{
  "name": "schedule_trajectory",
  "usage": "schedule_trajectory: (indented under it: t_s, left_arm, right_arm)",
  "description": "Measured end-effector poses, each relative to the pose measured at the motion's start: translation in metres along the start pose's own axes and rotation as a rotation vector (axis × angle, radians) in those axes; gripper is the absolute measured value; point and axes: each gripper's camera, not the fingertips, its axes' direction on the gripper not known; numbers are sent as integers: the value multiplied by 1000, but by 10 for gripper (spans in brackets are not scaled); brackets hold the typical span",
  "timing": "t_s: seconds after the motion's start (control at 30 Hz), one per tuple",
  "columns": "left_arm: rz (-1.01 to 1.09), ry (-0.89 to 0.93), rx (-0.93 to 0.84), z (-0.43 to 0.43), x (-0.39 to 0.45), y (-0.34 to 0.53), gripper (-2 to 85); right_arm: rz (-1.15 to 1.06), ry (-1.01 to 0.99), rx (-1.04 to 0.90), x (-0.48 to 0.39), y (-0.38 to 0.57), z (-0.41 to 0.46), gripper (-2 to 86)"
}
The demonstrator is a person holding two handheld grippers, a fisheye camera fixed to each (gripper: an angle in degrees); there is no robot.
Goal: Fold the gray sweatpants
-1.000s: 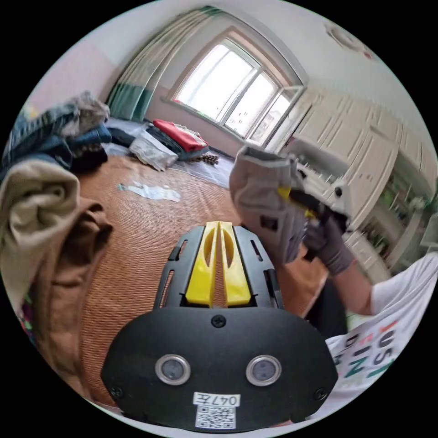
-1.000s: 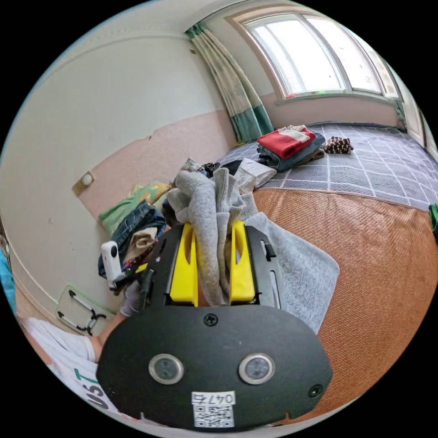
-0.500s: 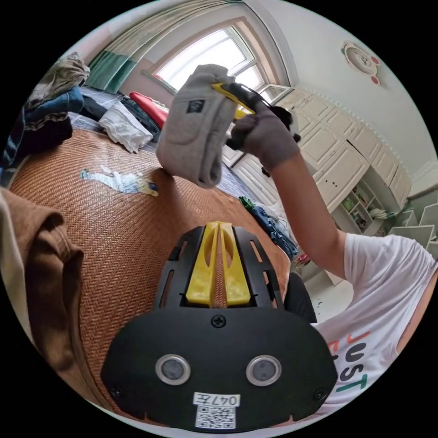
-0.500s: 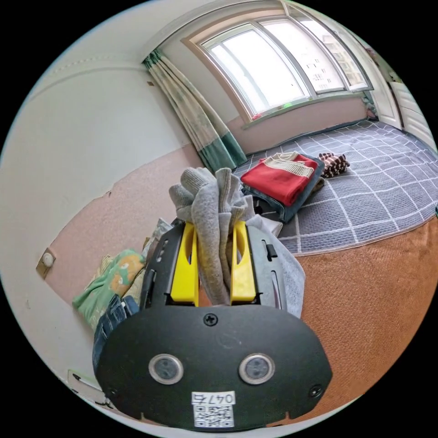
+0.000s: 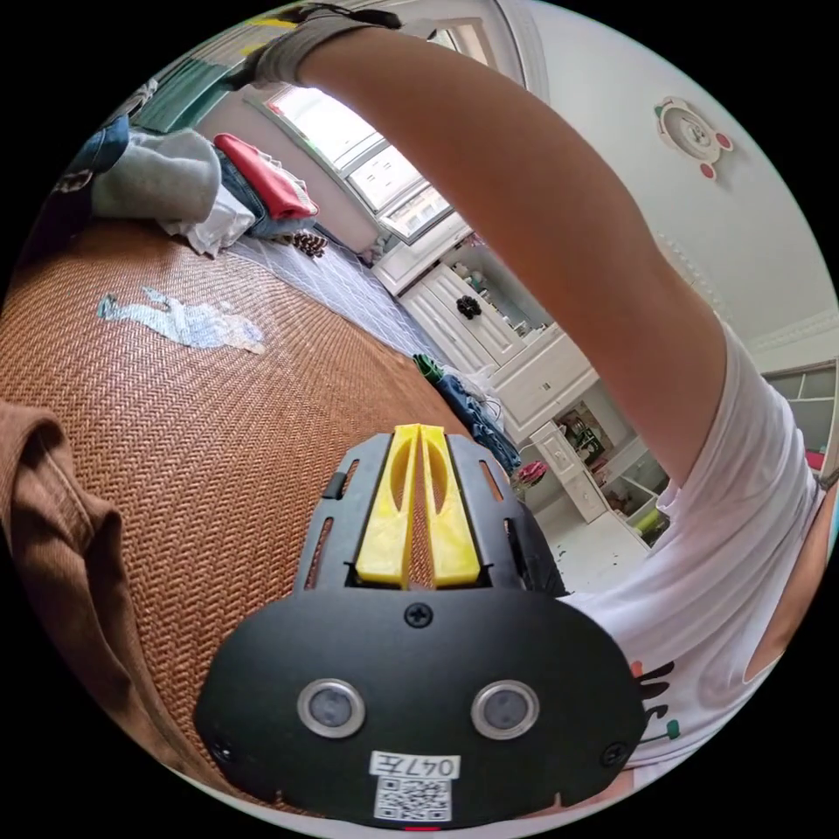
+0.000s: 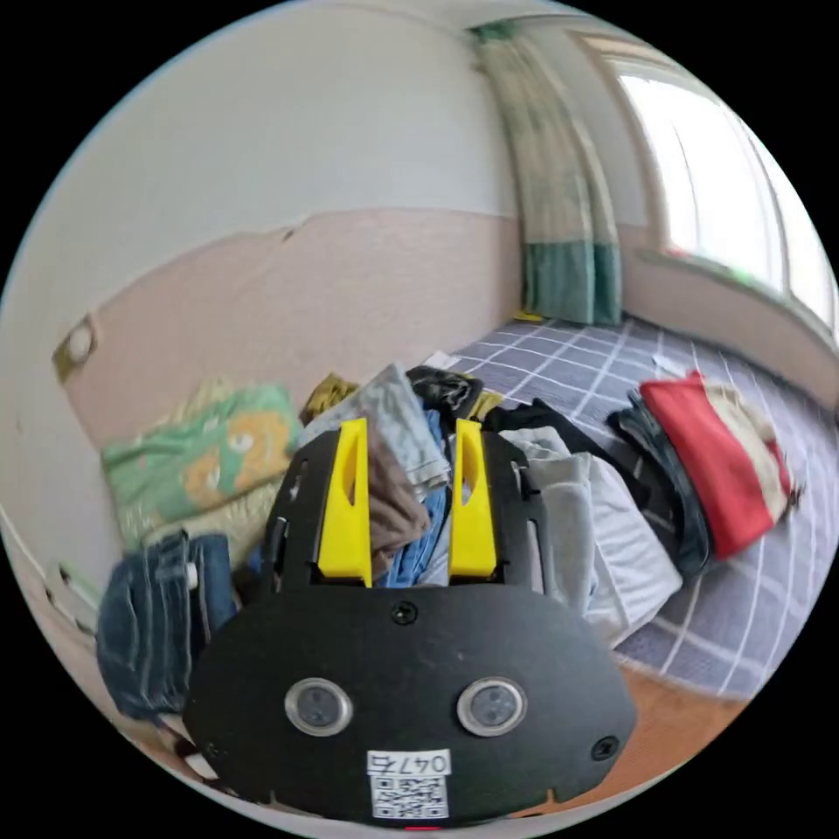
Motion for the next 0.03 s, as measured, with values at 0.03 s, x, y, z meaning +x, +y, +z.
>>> schedule_trajectory:
  t_s: [0.03]
  left_arm:
    - [2, 0, 0, -2, -2, -3, -10]
  right_arm:
    - [-107, -19, -25, -21, -2, 6, 90]
